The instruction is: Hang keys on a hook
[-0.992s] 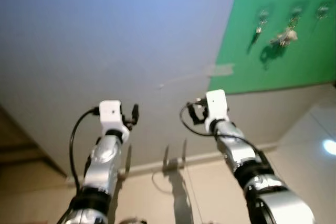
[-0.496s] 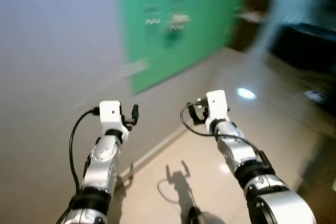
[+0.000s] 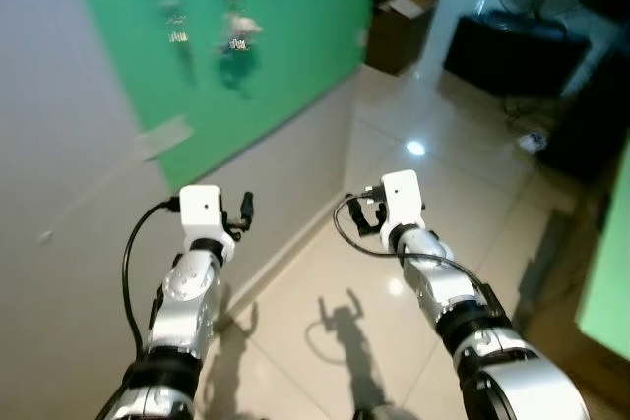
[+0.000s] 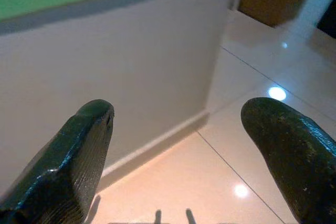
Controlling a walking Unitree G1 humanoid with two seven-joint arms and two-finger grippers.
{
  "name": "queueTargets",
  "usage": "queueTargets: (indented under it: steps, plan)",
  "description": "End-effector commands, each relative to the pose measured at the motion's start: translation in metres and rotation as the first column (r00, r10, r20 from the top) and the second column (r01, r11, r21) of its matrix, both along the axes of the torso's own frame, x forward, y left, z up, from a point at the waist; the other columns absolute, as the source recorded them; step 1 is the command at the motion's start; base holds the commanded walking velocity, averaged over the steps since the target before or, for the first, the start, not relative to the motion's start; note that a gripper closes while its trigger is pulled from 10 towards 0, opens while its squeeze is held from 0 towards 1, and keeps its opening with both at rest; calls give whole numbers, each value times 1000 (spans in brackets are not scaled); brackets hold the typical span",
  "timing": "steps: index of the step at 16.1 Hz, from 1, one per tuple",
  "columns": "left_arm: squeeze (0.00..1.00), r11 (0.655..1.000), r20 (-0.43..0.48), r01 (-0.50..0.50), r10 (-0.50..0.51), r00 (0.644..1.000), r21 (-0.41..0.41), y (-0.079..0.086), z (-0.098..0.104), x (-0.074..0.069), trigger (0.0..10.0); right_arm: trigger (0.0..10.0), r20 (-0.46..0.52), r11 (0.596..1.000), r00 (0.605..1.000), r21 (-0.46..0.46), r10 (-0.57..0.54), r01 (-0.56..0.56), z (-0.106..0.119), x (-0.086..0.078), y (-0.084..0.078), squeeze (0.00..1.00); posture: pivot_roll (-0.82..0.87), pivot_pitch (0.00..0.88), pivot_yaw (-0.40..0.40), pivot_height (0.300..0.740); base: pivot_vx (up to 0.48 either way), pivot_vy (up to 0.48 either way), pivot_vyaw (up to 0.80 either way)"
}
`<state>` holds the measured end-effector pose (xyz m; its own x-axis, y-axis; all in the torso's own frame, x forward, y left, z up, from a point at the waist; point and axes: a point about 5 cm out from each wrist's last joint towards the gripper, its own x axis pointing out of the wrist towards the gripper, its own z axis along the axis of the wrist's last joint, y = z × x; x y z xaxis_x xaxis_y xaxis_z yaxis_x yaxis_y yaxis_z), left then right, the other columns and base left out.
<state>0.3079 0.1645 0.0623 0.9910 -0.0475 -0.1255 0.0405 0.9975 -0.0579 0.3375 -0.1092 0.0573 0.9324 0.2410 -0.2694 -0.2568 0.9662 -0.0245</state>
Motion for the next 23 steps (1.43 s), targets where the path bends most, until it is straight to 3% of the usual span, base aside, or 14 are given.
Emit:
queueTargets:
  steps: [1, 4, 8, 23]
  plan:
    - [0, 1000, -5, 20, -20, 1000, -3, -6, -2, 0, 10000, 10000, 4, 1000, 1000, -3, -7, 7, 2, 1, -3, 0, -19, 0, -2, 740, 0, 0, -800]
    - [0, 1000, -1, 23, -23, 1000, -2, -5, 0, 1, 10000, 10000, 2, 1000, 1000, -4, -7, 7, 2, 2, -3, 0, -20, 0, -1, 740, 0, 0, -800]
    - [0, 999, -3, 36, -36, 999, 0, -7, -1, 2, 10000, 10000, -3, 1000, 1000, -1, -12, 12, 1, 1, -4, 0, -25, 0, 7, 740, 0, 0, 0]
    - [0, 998, -2, 55, -55, 998, 16, -9, 0, 3, 10000, 10000, -12, 1000, 1000, -2, -23, 23, 0, 1, -5, 0, -29, 0, 7, 740, 0, 0, -800]
